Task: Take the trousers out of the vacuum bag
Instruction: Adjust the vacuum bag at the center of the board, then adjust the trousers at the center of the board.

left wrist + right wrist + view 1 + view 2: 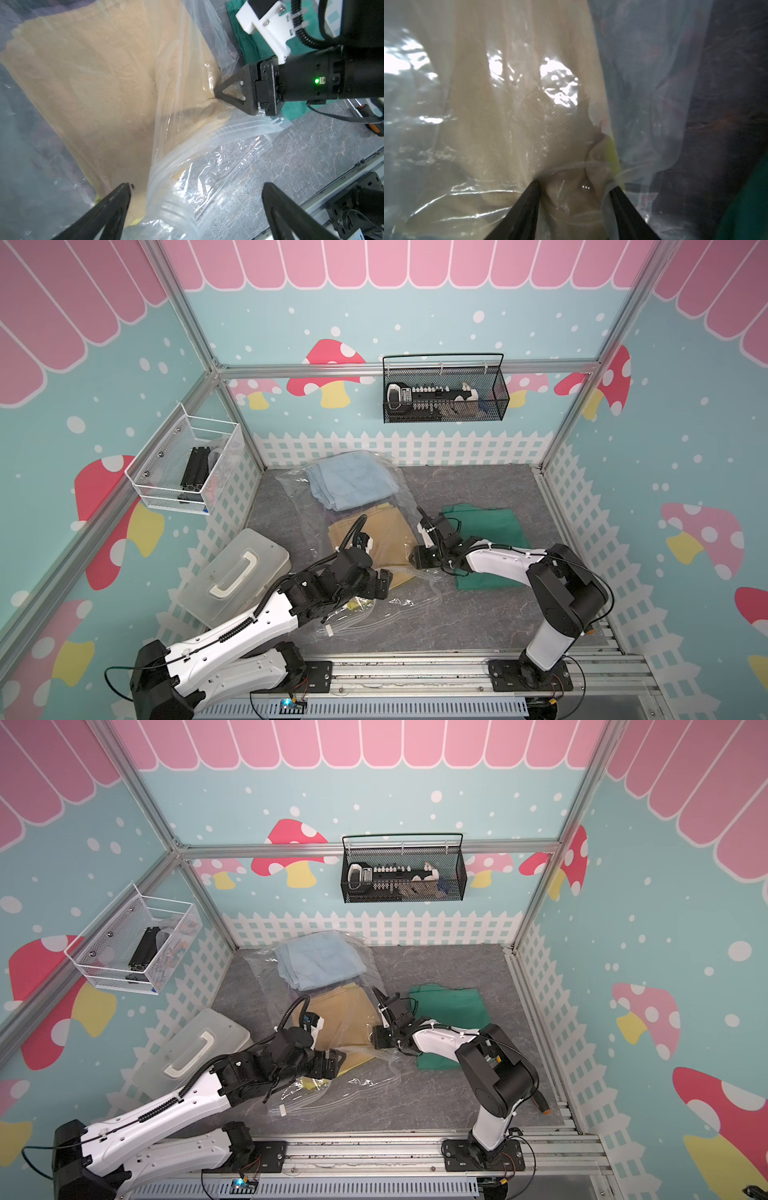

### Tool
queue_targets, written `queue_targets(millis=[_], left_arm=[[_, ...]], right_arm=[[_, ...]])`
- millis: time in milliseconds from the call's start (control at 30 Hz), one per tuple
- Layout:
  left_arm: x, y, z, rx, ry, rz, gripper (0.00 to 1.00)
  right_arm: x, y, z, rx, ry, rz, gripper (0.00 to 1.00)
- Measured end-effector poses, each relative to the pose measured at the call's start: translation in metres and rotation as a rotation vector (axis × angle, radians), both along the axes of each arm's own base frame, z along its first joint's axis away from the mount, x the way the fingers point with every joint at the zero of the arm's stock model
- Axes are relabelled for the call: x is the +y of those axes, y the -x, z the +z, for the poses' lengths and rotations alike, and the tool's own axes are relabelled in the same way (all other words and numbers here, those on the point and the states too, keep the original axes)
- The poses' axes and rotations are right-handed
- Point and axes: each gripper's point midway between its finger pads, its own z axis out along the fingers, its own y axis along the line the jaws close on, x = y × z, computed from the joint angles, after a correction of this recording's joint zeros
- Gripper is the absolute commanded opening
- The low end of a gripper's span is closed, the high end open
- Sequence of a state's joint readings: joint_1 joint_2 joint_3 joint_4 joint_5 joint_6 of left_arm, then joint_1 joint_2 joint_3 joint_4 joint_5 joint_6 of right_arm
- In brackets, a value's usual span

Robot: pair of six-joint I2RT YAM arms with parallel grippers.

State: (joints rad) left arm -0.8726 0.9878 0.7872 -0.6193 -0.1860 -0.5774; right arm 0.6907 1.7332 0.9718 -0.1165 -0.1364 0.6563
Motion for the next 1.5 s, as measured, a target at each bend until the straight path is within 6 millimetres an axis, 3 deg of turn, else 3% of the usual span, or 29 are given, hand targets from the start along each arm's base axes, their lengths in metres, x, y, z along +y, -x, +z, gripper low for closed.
queue_targets(millis=[233,400,533,667,833,933,1167,1333,1500], left_arm=[[0.010,0.004,0.007,-0.020,-0.008,0.007,0.99],[0.010,0.004,0.008,-0.020,-0.008,0.006,0.99],[0.005,0.006,0.010,-0.013,0.011,-0.010,0.99],[-0.005,0.006,0.016,-0.016,0.061,-0.040,0.99],[-0.029,0.002,0.022,-0.013,0.137,-0.090,0.99],[-0.047,-0.005,0.019,0.001,0.152,-0.116,0.99],[-0.090,-0.023,-0.003,0.037,0.200,-0.154,0.93],[-0.120,-0.031,-0.012,0.052,0.230,-0.187,0.93],[-0.134,-0.034,-0.009,0.042,0.273,-0.200,0.92]], right_arm=[[0.060,0.036,0.003,0.019,-0.042,0.096,0.52],[0.067,0.044,0.005,0.017,-0.036,0.106,0.52],[0.047,0.037,0.012,0.007,0.010,0.070,0.52],[0.016,0.023,0.034,-0.036,0.040,0.017,0.54],[-0.037,0.004,0.074,-0.114,0.055,-0.071,0.54],[-0.070,-0.007,0.088,-0.147,0.089,-0.122,0.53],[-0.125,-0.019,0.072,-0.103,0.243,-0.175,0.51],[-0.135,-0.037,0.057,-0.068,0.320,-0.168,0.51],[-0.136,-0.056,0.041,-0.050,0.405,-0.147,0.51]])
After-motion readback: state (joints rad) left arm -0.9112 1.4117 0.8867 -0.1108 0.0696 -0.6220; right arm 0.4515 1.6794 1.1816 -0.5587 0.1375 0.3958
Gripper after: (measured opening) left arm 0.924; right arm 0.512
